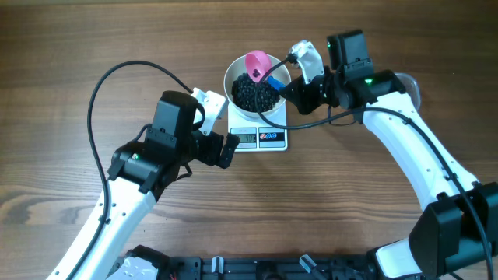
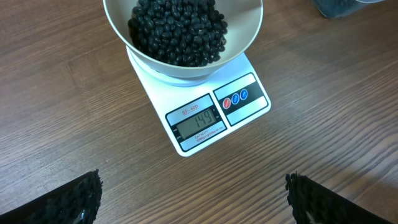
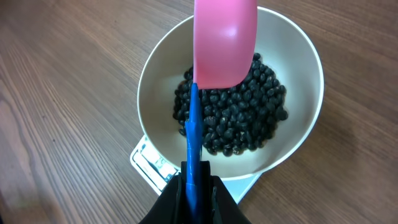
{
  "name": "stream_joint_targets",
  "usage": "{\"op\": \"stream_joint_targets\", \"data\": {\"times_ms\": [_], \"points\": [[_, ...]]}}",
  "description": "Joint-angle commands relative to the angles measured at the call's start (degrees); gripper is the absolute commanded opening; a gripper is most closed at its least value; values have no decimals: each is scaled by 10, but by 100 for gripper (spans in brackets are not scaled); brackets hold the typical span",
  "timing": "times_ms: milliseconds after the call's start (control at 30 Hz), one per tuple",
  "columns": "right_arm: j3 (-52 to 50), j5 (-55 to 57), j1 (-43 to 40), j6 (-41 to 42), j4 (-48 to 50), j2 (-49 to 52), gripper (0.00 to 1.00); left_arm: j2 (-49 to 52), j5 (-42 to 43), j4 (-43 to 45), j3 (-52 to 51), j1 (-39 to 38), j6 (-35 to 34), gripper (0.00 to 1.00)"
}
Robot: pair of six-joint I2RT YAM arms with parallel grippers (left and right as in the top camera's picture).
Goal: Scoop item into bowl and weigh 150g on scale
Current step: 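Hold the tilted scoop over the bowl, shaking out a few beans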
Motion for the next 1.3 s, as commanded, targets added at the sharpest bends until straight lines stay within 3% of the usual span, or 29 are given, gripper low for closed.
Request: {"op": "stream_joint_targets", "data": {"times_ms": [0,533,833,1267], "points": [[4,-10,1,-25,2,-13,4,1,9,2,-3,-3,1,100],[4,-10,1,-27,2,-13,4,1,9,2,-3,-3,1,100],[4,2,1,-126,-5,-13,4,1,9,2,-3,-3,1,100],[4,31,1,-109,-9,-13,4,1,9,2,-3,-3,1,100]]}}
